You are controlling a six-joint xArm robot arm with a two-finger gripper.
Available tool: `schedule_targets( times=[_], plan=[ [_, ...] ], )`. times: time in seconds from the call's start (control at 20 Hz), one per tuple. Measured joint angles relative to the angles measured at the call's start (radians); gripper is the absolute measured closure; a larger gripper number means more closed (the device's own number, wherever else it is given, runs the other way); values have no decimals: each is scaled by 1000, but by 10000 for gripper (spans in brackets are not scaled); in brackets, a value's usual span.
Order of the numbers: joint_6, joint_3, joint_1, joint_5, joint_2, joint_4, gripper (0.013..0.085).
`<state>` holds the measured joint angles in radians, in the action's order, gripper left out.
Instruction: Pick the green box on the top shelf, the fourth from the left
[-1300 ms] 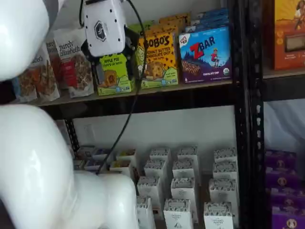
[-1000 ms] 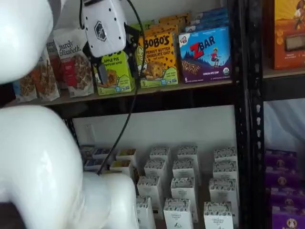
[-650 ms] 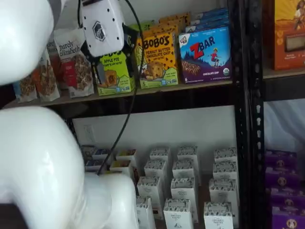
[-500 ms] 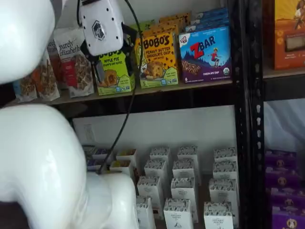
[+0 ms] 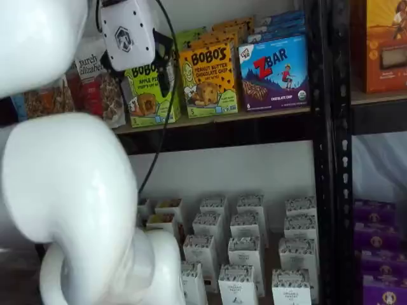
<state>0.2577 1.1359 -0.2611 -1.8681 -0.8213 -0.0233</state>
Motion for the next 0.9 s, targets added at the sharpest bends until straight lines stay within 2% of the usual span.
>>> schedule_targets(
  times=[0.5,0.7,0.9],
  plan=[
    [160,45,-163,113,104,-24,130],
    [196,61,-202,142,137,-44,130],
    [215,74,-221,170,160,-56,130]
  ],
)
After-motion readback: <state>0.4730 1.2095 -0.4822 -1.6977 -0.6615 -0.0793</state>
